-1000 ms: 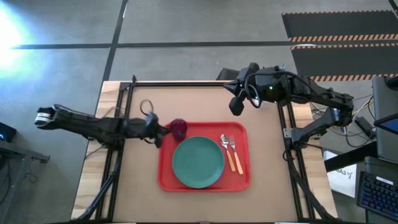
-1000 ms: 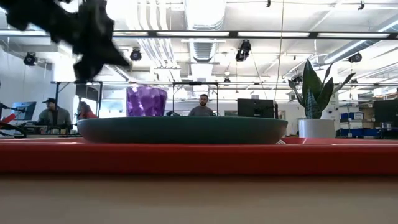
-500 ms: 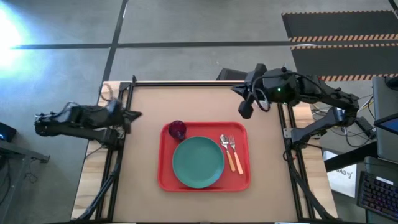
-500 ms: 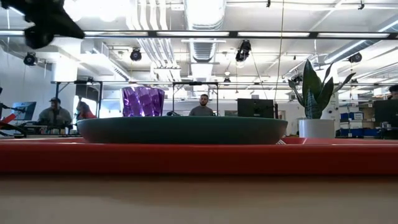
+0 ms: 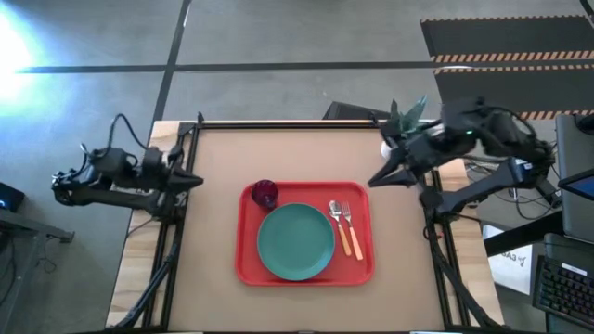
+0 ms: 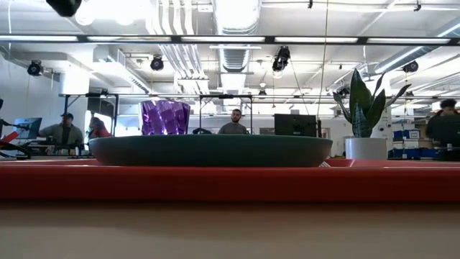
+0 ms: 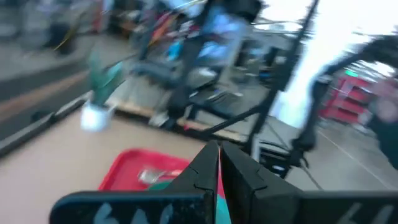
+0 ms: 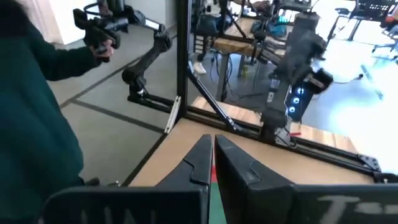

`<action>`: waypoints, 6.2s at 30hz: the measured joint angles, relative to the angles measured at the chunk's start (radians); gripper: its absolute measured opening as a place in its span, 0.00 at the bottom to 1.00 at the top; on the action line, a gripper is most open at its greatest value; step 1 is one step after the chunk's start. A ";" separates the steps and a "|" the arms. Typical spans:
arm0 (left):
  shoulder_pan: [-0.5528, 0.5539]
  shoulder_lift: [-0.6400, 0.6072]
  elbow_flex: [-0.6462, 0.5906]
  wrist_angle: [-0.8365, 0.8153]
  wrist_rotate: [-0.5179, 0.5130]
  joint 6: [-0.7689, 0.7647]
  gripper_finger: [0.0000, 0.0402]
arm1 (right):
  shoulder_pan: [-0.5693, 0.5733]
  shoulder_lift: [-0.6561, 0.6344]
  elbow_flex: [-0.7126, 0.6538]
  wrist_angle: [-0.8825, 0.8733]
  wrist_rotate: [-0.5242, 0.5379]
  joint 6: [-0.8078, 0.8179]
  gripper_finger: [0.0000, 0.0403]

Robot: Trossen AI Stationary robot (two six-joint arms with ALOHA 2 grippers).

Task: Pick and place plate/cup/fork/spoon on tray
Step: Return to Home Position

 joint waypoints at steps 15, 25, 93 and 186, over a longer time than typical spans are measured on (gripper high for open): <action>0.000 -0.244 0.003 -0.133 0.188 0.155 0.00 | 0.000 -0.382 -0.671 0.499 -0.079 0.208 0.02; 0.000 -0.294 -0.006 -0.153 0.190 0.160 0.00 | -0.001 -0.514 -1.140 0.923 -0.016 0.437 0.02; 0.000 -0.316 -0.311 0.086 0.248 0.211 0.00 | 0.000 -0.783 -1.795 1.319 0.095 0.315 0.02; 0.021 -0.316 -0.741 0.492 0.142 0.368 0.00 | -0.101 -1.063 -1.808 0.839 0.346 -0.005 0.02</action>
